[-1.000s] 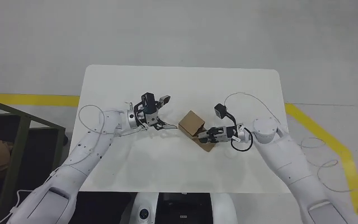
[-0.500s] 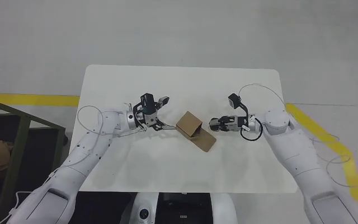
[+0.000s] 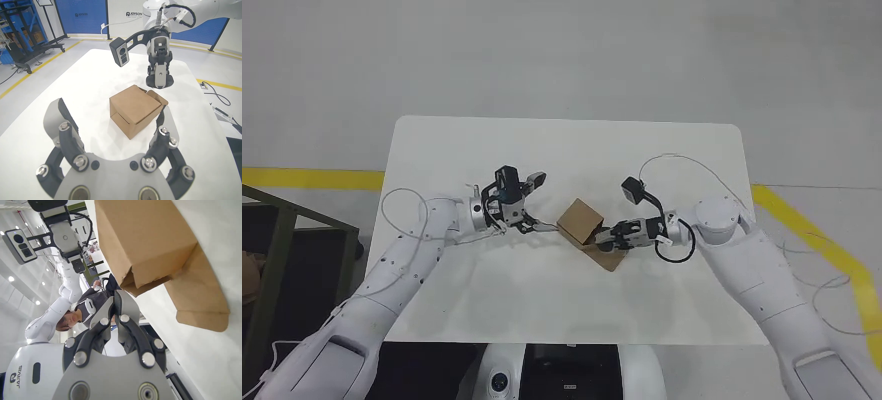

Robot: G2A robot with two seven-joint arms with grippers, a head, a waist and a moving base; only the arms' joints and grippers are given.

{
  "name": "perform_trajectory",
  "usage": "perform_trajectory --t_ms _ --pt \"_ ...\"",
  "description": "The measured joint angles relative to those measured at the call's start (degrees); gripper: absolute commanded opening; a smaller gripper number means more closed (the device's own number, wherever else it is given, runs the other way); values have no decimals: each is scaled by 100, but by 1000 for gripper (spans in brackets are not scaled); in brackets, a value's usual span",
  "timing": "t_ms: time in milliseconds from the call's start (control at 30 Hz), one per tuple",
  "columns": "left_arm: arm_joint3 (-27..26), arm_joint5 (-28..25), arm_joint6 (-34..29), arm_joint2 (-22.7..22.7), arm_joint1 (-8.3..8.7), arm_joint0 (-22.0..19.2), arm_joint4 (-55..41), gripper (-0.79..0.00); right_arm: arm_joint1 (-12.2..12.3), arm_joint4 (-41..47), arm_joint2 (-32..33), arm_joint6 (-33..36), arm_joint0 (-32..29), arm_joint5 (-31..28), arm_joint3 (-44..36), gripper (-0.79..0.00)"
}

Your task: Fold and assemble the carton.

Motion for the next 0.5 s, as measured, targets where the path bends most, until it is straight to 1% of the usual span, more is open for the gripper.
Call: perform_trajectory --t_ms 267,500 --pt "26 6 45 -116 40 86 28 0 -78 -155 -225 -114 174 228 178 -785" --pt "-53 15 31 -145 47 112 7 0 -31 -333 -94 -215 252 315 228 -785"
